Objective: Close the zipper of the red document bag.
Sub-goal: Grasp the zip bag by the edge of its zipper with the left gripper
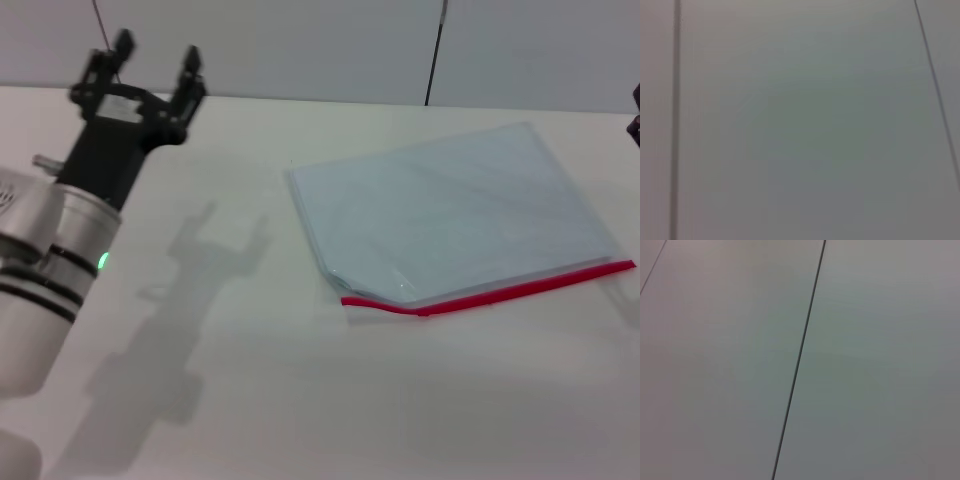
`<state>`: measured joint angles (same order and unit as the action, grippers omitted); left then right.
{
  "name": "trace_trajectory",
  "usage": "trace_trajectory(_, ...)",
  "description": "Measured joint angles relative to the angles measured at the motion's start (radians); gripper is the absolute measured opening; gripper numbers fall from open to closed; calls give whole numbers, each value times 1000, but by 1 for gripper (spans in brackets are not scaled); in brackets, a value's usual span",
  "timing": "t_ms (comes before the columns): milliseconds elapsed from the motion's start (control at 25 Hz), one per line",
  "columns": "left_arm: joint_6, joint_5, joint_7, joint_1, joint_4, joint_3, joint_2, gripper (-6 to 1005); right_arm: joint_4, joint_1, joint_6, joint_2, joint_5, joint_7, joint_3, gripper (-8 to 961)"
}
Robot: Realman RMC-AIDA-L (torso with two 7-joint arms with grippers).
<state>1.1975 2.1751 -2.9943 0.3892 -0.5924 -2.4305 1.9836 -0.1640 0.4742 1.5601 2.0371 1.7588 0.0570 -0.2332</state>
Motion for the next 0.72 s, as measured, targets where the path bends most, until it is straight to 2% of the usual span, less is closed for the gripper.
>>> trace_trajectory(120,-116,8,2,2,-98,-15,-45,737,1,-1,0,0,0,0,0,897)
trace_trajectory(160,-186,11,5,1,-154,-16,-74,737,2,-1,0,0,-1,0,0,897)
trace_trajectory(200,-238,13,7,-1,-191,-17,-92,737,3,-2,0,0,-1,0,0,897)
trace_trajectory(400,-685,21,46,-6,-519,1,-245,738,4,-3,0,0,-3,-1,0,896)
trace_trajectory(480,-873,21,97,-4,-637,29,-285,738,3,-3,0,0,-3,1,0,896)
trace_trajectory(560,-1041,22,162,-11,-730,70,-297,738,3,-3,0,0,-4,1,0,896)
trace_trajectory(600,-1149,24,205,-23,-785,110,-293,738,4,-4,0,0,-4,1,0,896)
trace_trajectory(640,-1221,28,233,-31,-816,135,-288,738,4,-4,0,0,-4,1,0,896)
trace_trajectory(720,-1433,64,296,-58,-895,217,-257,738,6,-5,0,0,-5,1,0,896)
